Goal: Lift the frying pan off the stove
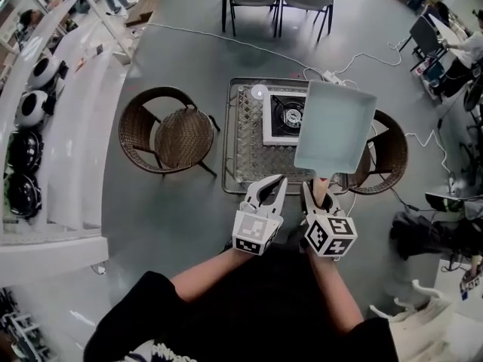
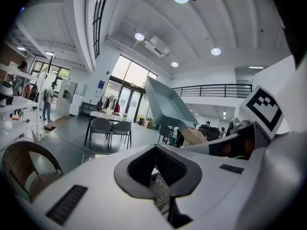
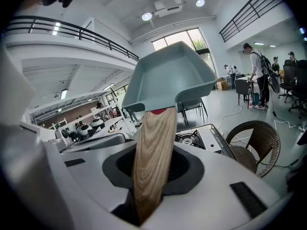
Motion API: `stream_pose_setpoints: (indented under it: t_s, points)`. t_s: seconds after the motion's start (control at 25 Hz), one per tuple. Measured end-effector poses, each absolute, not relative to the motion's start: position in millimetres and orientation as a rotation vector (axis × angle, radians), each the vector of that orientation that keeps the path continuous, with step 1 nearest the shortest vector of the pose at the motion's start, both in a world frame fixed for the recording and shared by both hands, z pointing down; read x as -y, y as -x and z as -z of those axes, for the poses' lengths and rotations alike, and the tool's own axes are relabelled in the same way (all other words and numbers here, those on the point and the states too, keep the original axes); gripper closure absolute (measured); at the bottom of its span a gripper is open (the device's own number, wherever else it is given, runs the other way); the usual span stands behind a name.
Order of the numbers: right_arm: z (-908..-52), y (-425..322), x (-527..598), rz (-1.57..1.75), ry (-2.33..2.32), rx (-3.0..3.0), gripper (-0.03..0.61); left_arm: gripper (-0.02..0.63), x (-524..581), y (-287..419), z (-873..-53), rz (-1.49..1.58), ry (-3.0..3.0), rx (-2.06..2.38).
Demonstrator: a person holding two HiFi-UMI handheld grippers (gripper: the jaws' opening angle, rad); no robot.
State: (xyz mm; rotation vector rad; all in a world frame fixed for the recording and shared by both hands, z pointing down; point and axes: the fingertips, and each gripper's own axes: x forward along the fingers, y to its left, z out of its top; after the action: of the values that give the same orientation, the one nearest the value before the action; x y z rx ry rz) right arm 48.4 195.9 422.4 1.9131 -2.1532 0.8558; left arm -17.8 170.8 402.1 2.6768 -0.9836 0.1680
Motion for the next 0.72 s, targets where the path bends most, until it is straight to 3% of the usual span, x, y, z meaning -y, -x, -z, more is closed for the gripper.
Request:
stream_pose_setpoints:
  t_s: [0.72]
  points:
    - [-381,-112,-274,-0.655,-1.917,2.265,0.474,0.6,-253,-36,-379,-0.254,-2.687,1.135]
